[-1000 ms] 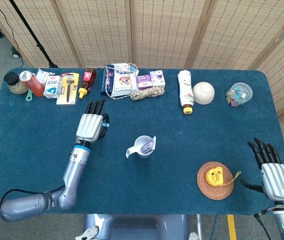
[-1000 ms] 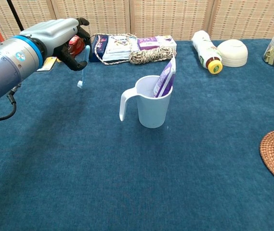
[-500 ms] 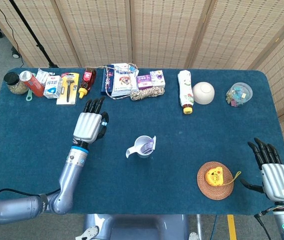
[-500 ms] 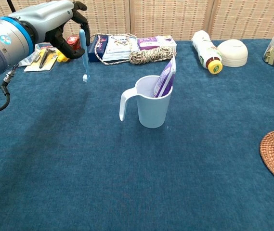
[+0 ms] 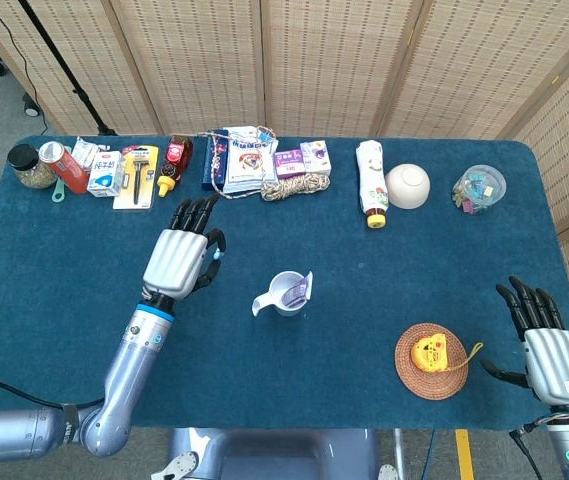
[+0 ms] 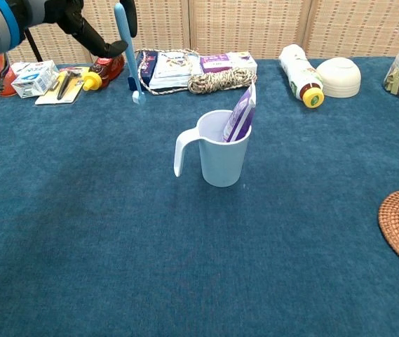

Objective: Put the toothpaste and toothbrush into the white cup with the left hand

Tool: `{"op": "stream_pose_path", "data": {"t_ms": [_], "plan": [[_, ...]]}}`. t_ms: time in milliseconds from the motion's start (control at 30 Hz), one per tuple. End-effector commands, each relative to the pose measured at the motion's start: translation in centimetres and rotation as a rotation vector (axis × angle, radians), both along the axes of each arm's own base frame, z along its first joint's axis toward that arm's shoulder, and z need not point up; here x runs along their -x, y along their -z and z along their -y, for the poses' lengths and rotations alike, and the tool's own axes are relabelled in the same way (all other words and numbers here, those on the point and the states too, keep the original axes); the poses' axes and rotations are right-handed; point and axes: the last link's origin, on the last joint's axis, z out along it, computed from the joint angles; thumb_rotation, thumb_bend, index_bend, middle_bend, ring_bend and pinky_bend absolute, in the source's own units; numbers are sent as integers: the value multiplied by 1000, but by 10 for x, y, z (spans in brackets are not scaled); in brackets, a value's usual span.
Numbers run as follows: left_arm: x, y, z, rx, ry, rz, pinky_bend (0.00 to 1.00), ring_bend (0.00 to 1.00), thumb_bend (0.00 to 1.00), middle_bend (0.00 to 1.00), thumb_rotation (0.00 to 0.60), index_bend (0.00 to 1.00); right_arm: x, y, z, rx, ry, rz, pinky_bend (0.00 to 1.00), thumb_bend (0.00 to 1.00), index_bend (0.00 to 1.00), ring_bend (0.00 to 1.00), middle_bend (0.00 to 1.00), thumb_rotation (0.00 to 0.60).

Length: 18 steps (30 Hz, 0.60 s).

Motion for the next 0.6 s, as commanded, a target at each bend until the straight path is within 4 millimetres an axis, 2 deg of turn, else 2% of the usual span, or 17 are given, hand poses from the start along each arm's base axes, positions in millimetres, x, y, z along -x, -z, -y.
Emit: {"op": "stream_pose_path", "data": {"t_ms": [33,267,600], "plan": [[-6,-12,10,-5,32,13,0,0,390,0,600,536,0,0,0,-1,-1,0,0,0,0,0,0,600],[-25,-23,30,21,102,57,0,0,389,0,600,535,-1,1,-1,-2,-2,-1,0,0,0,0,0,600],[-45,-22,47,67,154,82,0,0,386,0,600,535,0,-1,-1,2,0,3,0,0,0,0,0,600]]}}
